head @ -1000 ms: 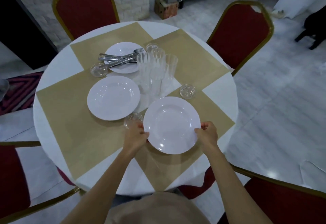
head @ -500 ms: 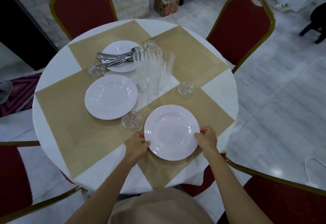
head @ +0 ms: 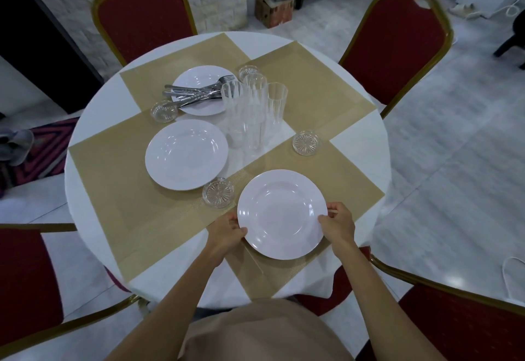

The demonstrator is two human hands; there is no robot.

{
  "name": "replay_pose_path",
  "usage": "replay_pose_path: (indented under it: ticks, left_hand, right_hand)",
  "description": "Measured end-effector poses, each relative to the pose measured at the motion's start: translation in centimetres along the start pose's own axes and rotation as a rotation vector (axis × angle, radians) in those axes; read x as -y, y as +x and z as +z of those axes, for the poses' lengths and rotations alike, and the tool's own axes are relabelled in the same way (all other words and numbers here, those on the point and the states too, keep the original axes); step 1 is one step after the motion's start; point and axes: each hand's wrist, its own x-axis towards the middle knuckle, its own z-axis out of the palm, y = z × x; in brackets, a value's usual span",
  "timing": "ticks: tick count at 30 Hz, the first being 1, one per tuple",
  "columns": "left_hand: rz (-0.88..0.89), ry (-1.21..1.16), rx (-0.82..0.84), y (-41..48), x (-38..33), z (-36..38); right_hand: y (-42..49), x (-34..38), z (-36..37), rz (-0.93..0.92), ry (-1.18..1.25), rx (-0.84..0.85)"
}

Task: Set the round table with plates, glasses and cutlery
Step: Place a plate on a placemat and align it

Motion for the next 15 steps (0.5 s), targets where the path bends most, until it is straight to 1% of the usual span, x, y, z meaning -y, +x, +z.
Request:
replay_pose_path:
  ticks: [6,15]
  left_hand:
    - [0.013,0.046,0.014,0.5,0.2,0.1]
    - [0.027,0.157,0.100,1.2,0.2,-0.3]
  right_hand:
    - [0.1,0.1,-0.1,-0.016,-0.014,0.028]
    - [0.3,0.2,-0.3,-0.073,-0.116,0.085]
